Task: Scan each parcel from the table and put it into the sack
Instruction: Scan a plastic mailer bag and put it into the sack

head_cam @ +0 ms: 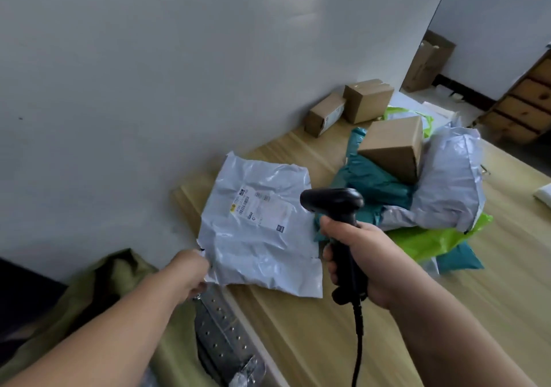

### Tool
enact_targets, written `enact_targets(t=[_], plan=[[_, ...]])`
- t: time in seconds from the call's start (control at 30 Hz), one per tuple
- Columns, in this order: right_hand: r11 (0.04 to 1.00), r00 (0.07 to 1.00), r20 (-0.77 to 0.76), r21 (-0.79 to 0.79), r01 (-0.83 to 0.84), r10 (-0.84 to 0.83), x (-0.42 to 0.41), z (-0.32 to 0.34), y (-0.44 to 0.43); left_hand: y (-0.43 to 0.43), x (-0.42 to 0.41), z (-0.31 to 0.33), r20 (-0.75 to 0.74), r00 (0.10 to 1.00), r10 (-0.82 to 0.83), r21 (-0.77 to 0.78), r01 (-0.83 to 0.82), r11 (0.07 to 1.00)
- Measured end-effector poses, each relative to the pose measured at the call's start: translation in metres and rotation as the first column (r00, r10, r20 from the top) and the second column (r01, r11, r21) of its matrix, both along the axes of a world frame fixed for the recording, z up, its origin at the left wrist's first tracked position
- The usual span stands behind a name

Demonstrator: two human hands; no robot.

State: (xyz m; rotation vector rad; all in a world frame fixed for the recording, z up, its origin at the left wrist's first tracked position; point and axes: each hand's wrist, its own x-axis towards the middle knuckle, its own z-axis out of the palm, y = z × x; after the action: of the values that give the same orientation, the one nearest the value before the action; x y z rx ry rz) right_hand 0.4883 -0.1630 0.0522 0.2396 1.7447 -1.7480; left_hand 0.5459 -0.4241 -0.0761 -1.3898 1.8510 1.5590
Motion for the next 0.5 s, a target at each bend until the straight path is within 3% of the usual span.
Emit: enact_targets(t=[0.07, 0.2, 0.33, 0.5], plan=[[1.0, 1.0, 0.018, 0.008, -0.008, 0.008, 0.002, -0.004, -0.01, -0.004, 0.004, -0.001, 0.033, 0.995, -0.09, -0.006, 0.09, 0.996], [0.999, 0.999, 0.029, 0.043, -0.027, 0.026, 0.005, -0.009, -0.024, -0.015, -0.013, 0.006, -0.115, 0.992, 0.056, 0.001, -0.056, 0.998], [0.997, 0.999, 0.035, 0.074, -0.025, 0.023, 0.003, -0.017, -0.03, -0.015, -0.044, 0.004, -0.25, 0.964, 0.085, 0.011, -0.084, 0.996], [0.996, 0.999, 0.035, 0.085, -0.03, 0.027, -0.003, -0.032, -0.032, -0.005, -0.075, -0.012, -0.24, 0.969, 0.06, 0.09, -0.039, 0.995]])
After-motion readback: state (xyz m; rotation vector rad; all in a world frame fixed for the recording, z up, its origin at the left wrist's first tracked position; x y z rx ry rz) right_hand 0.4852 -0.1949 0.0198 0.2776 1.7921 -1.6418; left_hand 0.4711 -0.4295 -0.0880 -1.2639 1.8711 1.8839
